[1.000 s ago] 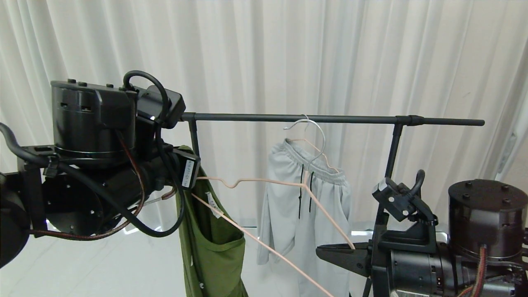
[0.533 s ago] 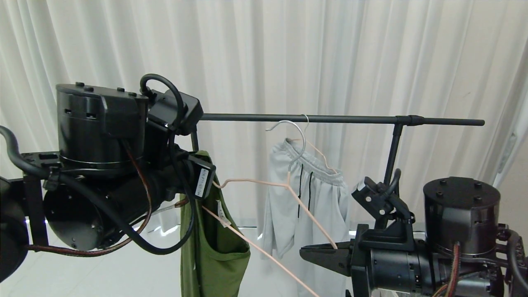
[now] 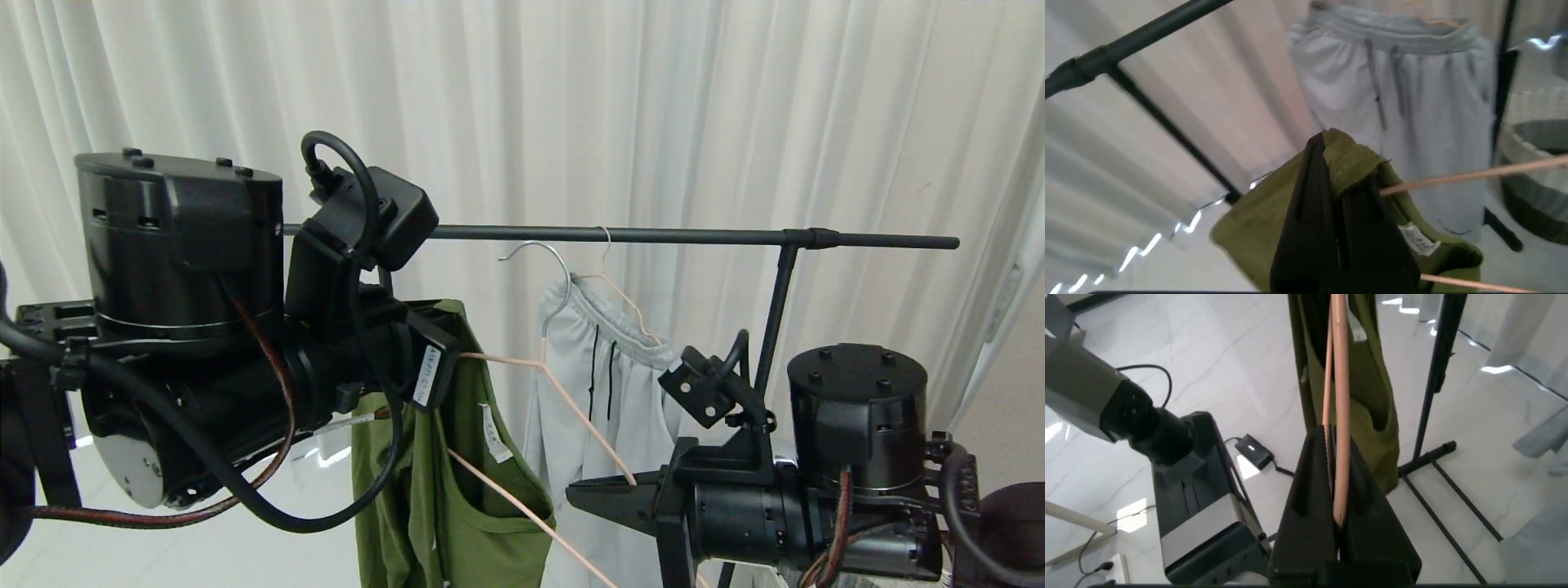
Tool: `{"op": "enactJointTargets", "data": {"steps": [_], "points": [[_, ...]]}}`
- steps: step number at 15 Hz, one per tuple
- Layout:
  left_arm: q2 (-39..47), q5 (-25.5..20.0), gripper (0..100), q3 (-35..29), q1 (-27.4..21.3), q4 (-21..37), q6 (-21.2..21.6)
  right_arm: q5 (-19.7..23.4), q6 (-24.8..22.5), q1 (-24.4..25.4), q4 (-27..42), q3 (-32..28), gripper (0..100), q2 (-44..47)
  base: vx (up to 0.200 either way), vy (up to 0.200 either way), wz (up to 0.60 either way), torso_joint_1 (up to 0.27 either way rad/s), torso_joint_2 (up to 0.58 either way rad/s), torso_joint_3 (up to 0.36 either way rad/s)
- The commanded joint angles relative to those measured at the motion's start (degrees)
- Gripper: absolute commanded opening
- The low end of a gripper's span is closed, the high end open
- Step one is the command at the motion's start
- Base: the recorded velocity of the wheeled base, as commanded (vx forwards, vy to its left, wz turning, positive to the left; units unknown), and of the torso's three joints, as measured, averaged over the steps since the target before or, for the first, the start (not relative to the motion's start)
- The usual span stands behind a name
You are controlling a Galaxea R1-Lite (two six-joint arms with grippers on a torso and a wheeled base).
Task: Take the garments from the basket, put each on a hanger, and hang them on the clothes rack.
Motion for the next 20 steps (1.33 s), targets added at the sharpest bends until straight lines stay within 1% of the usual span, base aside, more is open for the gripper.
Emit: {"op": "enactJointTargets", "data": {"steps": [1, 5, 6, 7, 10, 14, 15, 18, 20], "points": [[-0.15, -0.84, 0, 0.24, -0.88, -0.74, 0.08, -0.04, -0.01, -0.16, 0.06, -1.42, 0, 2.17, 0.0, 0.0, 0.0, 0.0, 0.0, 0.0], [-0.68, -3.04, 0, 0.68, -2.11, -1.18, -0.01, -0.12, 0.07, -0.69, 0.06, -2.38, 0, 2.96, 0.0, 0.0, 0.0, 0.0, 0.0, 0.0], [-1.03, -4.97, 0, 0.68, -2.73, -1.18, -0.01, -0.12, 0.07, -0.87, 0.15, -2.74, 0, 3.32, 0.0, 0.0, 0.0, 0.0, 0.0, 0.0], [-1.38, -5.76, 0, 0.68, -2.99, -1.18, -0.01, -0.12, -0.01, -1.04, 0.06, -2.82, 0, 3.49, 0.0, 0.0, 0.0, 0.0, 0.0, 0.0], [-3.31, -11.65, 0, 1.55, -3.87, -1.18, -0.09, -0.12, -0.01, -2.01, 0.15, -3.35, 0, 3.76, 0.0, 0.0, 0.0, 0.0, 0.0, 0.0], [-5.78, -12.0, 0, 4.72, -3.08, -1.18, 0.17, -0.12, -0.1, -5.17, 0.06, -3.44, 0, 1.91, 0.0, 0.0, 0.0, 0.0, 0.0, 0.0], [-6.04, -12.0, 0, 5.07, -2.73, -1.18, 0.17, -0.12, -0.1, -5.52, 0.06, -3.44, 0, 1.21, 0.0, 0.0, 0.0, 0.0, 0.0, 0.0], [-6.48, -12.0, 0, 6.48, -2.55, -1.18, 0.17, -0.12, -2.48, -6.14, 0.06, -3.35, 0, -1.08, 0.0, 0.0, 0.0, 0.0, 0.0, 0.0], [-6.92, -11.91, 0, 8.15, -2.55, -1.44, 0.08, -0.21, -2.48, -6.67, 0.06, -3.44, 0, -2.57, 0.0, 0.0, 0.0, 0.0, 0.0, 0.0]]}}
